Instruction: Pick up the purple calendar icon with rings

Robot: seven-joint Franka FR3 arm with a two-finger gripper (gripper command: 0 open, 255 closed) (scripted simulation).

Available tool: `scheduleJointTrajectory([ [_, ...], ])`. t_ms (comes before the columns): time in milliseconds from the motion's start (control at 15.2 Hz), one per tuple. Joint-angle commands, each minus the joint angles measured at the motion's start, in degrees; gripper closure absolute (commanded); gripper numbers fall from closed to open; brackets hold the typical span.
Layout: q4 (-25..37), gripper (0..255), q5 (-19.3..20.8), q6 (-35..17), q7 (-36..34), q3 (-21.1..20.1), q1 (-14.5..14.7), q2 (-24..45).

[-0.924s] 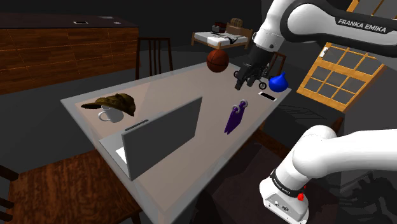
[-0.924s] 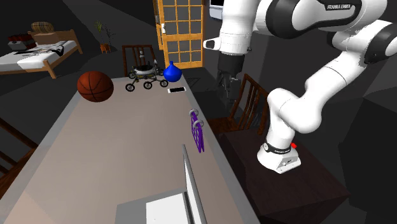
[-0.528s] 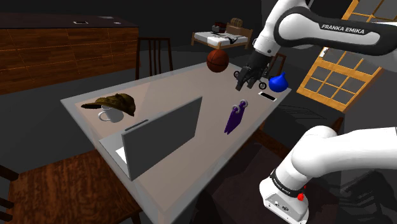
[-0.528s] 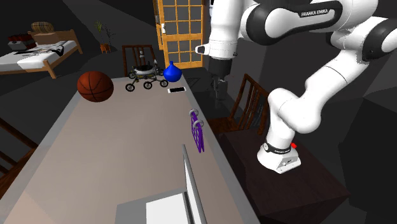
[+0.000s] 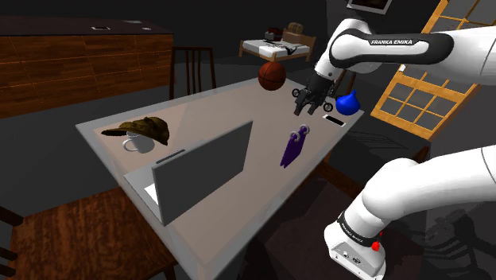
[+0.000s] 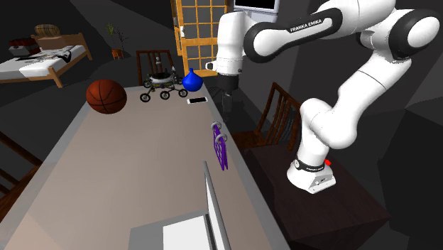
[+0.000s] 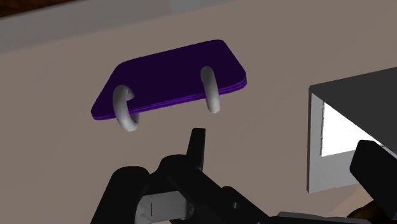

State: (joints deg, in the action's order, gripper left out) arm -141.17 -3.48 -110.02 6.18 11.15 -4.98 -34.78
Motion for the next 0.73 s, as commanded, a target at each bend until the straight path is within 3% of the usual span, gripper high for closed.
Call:
scheduleJointTrajectory([
  [0, -0.2, 0, 0.1, -2.5, 2.1, 2.4, -0.8, 2.7],
  [660, 4.6, 0, -4.7, -11.6, 13.2, 13.6, -2.6, 20.0],
])
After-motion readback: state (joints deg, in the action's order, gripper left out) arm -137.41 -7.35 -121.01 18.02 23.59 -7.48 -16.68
